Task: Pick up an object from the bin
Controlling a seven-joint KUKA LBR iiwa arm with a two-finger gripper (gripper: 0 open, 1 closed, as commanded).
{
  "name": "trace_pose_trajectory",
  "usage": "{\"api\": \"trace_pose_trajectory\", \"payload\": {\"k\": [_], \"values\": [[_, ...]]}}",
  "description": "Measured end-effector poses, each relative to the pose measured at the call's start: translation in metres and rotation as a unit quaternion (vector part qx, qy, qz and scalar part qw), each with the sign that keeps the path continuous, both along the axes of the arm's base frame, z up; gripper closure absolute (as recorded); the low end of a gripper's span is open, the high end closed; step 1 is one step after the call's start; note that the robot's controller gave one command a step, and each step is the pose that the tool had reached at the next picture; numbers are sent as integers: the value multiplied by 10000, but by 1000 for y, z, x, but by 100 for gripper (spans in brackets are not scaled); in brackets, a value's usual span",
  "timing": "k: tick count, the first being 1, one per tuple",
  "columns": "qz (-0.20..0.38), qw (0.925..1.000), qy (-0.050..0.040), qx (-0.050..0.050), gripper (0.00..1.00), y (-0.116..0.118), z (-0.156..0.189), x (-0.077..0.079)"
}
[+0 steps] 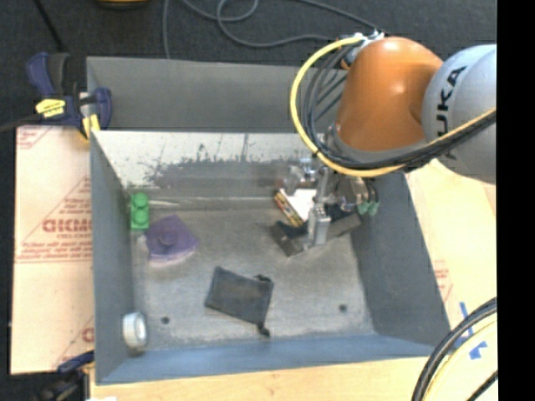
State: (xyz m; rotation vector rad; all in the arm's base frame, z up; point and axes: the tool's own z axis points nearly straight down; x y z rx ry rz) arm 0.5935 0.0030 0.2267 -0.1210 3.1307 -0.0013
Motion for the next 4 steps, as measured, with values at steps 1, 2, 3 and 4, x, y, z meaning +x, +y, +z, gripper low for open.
{"api": "trace_pose_trajectory", "payload": {"k": [1,2,3,4], "values": [[57,10000,18,4,0,-2,-31,-9],[-1355,9908,40,6,0,13,-47,-15],[-985,9951,21,6,0,7,-59,-72],[-489,9988,52,-4,0,23,-83,-63]]}}
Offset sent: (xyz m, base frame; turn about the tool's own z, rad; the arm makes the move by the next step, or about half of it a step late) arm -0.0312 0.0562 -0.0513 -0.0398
